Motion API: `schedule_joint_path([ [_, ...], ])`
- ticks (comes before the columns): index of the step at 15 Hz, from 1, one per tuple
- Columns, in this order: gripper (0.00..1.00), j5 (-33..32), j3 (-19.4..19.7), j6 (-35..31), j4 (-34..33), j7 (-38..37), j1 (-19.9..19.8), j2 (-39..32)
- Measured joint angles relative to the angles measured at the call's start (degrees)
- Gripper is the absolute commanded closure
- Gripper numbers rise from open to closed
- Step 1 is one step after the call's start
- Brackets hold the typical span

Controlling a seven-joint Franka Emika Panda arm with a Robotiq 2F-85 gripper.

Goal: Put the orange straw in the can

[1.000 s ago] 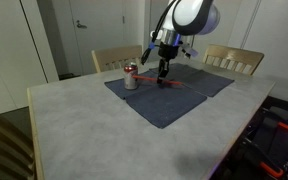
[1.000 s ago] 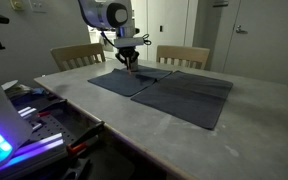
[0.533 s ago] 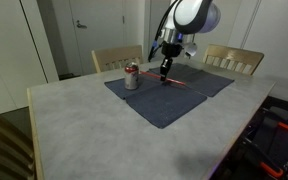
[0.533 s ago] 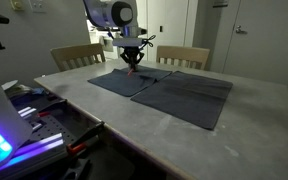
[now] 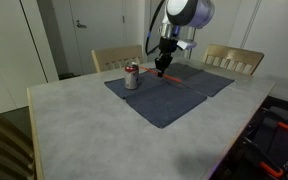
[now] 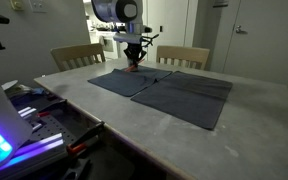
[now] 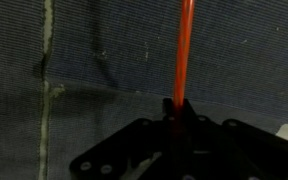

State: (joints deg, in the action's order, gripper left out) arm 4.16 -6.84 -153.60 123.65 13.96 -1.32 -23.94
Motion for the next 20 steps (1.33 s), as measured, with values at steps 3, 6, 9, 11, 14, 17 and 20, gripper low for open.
schedule_joint_path([
  [3,0.98,1.6,0.2,1.0,-3.6,-2.1,-0.3,-2.6],
  [6,0.98,1.7,1.0,2.0,-8.2,-5.5,-0.4,-6.1],
  [9,0.98,1.7,1.8,4.1,-13.0,-8.1,-0.4,-9.9],
  [11,0.98,1.7,1.8,6.0,-15.4,-9.5,-0.3,-12.0],
  [14,0.98,1.7,1.8,7.6,-17.5,-11.4,0.3,-14.3],
  [17,0.98,1.7,1.8,7.7,-18.6,-12.7,0.9,-16.0],
  [20,0.98,1.7,1.8,7.5,-19.8,-12.9,1.0,-17.0],
])
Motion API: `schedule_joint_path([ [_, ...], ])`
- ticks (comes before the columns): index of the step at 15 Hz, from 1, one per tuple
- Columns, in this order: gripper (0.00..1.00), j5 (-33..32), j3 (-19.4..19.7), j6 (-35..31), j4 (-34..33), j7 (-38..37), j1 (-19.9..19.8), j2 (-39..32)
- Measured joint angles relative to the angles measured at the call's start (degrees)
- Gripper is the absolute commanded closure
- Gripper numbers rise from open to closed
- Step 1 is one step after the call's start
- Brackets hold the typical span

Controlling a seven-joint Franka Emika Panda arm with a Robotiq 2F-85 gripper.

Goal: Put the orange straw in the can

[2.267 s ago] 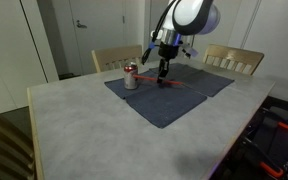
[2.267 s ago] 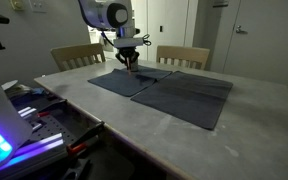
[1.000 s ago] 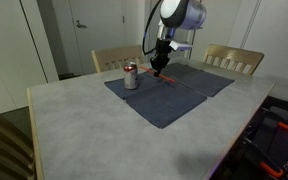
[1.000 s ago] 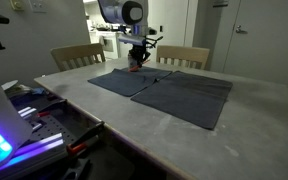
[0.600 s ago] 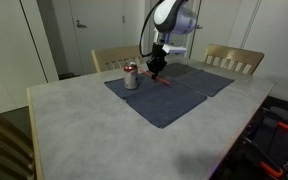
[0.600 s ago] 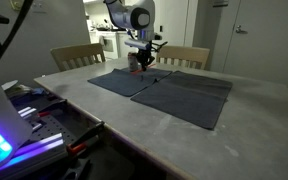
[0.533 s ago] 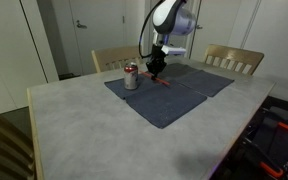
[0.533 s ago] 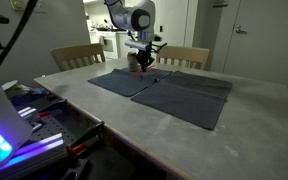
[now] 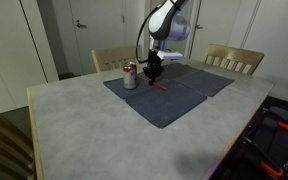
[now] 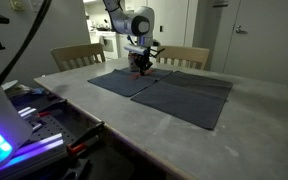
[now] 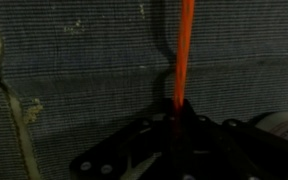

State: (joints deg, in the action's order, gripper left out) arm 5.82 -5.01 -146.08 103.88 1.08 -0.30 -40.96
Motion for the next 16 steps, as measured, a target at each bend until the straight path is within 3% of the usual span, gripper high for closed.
schedule_joint_path([
  [10,0.98,-0.1,0.0,-0.2,-2.3,0.0,0.3,-1.4],
  [11,0.66,-0.2,0.1,-0.2,-2.3,0.0,0.4,-1.4],
  [13,0.61,-0.2,0.1,-0.2,-2.4,0.0,0.4,-1.4],
  [16,0.38,-0.2,0.1,-0.2,-2.5,-0.4,1.0,-1.4],
])
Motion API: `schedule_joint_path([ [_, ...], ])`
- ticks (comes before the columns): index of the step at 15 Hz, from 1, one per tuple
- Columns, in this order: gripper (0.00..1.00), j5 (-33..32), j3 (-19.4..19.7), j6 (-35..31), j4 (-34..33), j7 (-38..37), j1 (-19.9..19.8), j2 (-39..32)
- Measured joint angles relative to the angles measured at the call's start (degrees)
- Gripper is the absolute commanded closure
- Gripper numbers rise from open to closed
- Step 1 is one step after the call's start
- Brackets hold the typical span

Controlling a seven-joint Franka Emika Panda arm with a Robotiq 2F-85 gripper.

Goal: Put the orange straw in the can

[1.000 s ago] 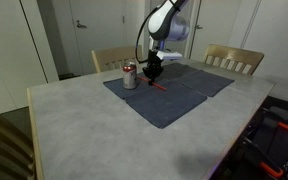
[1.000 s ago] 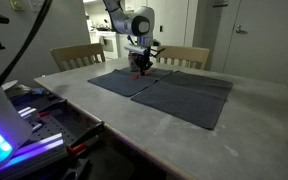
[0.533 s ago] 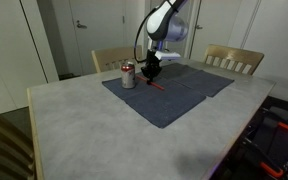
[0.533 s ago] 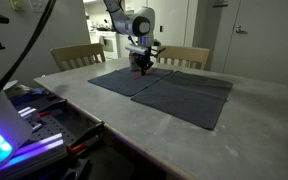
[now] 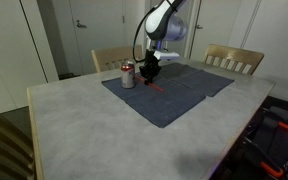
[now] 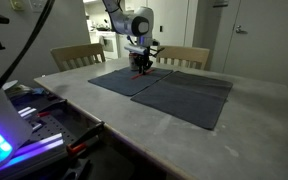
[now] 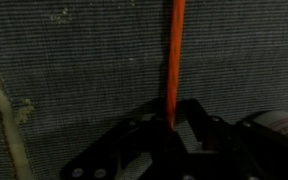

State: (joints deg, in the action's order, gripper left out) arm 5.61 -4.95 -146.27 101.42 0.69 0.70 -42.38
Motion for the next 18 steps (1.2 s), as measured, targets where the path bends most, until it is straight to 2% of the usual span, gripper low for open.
schedule_joint_path([
  [5,0.03,-1.3,1.8,0.6,0.0,-4.5,3.0,0.2],
  [11,0.00,-5.9,6.5,3.0,0.7,-10.9,6.3,2.6],
  [18,0.00,-6.4,6.5,6.2,2.3,-9.0,6.0,6.3],
])
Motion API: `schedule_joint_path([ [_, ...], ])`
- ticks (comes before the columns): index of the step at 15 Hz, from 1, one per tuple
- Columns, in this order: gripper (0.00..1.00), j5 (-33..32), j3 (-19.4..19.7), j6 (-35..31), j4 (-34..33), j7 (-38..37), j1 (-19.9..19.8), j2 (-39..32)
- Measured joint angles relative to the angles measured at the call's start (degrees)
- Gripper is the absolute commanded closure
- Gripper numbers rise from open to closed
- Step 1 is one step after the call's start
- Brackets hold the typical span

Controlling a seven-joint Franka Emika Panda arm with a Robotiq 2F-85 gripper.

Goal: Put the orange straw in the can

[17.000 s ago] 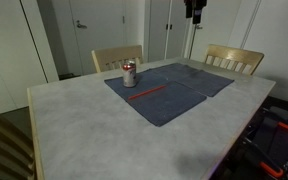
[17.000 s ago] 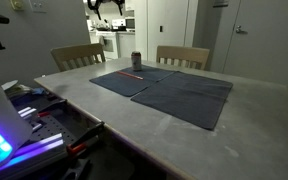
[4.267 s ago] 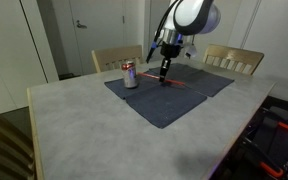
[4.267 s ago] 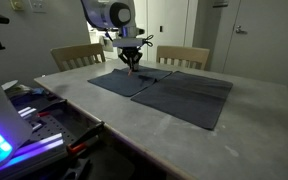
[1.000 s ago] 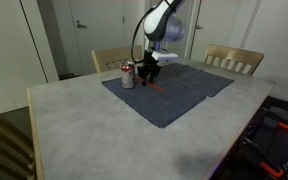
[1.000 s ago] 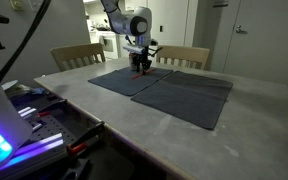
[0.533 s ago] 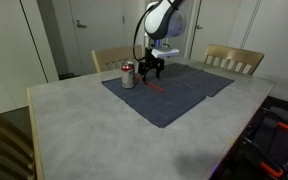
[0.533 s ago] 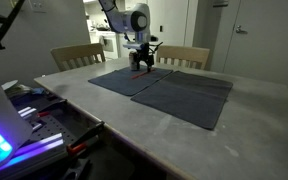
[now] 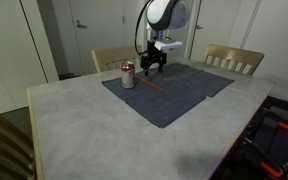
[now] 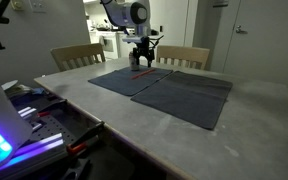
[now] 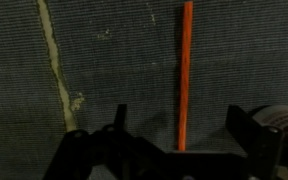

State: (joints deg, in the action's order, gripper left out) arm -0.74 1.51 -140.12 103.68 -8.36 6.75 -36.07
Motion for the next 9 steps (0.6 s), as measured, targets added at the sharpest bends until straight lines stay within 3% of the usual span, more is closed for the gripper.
schedule_joint_path([
  [9,0.00,0.1,-0.9,1.8,0.6,2.2,-0.4,1.3],
])
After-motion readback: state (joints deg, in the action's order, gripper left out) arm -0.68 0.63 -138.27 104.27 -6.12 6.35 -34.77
